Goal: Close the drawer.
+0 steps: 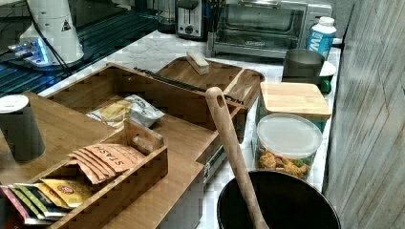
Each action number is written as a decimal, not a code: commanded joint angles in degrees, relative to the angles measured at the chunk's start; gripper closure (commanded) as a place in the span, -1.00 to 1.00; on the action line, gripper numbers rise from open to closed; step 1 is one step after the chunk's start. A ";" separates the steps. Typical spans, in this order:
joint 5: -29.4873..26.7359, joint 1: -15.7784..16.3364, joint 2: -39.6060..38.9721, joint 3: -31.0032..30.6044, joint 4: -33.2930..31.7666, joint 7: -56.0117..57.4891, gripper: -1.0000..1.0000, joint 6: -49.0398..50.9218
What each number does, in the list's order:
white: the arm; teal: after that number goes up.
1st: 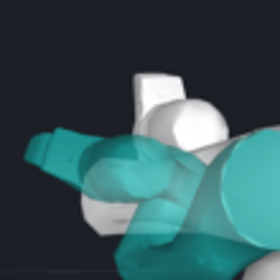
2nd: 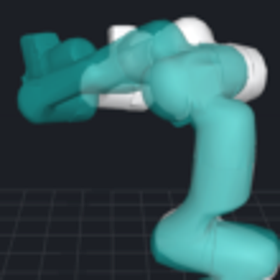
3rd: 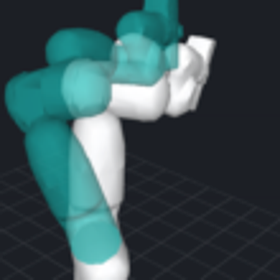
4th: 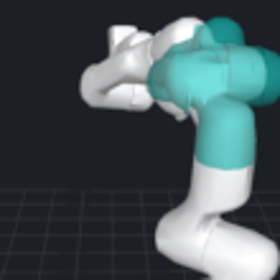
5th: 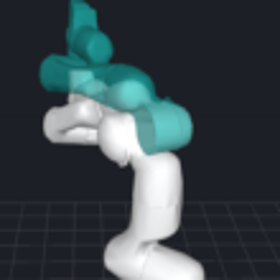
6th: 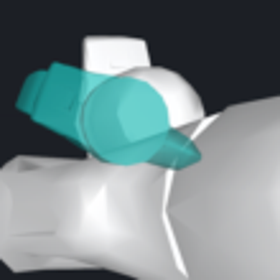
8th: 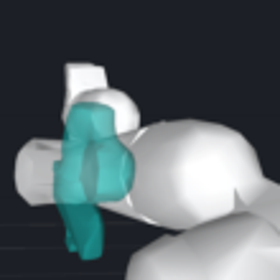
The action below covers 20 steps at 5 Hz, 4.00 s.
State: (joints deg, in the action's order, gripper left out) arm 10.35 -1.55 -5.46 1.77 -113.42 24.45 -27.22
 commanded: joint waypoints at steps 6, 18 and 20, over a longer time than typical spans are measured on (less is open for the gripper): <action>1.11 -1.05 -11.76 -0.82 -1.43 9.68 1.00 -10.03; -12.48 -23.27 -14.35 18.00 1.17 44.47 1.00 -28.25; -13.60 -21.52 -14.57 19.83 1.18 45.24 1.00 -28.23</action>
State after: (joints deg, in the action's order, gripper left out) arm -4.40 -15.86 -22.00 13.73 -117.84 71.12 -51.14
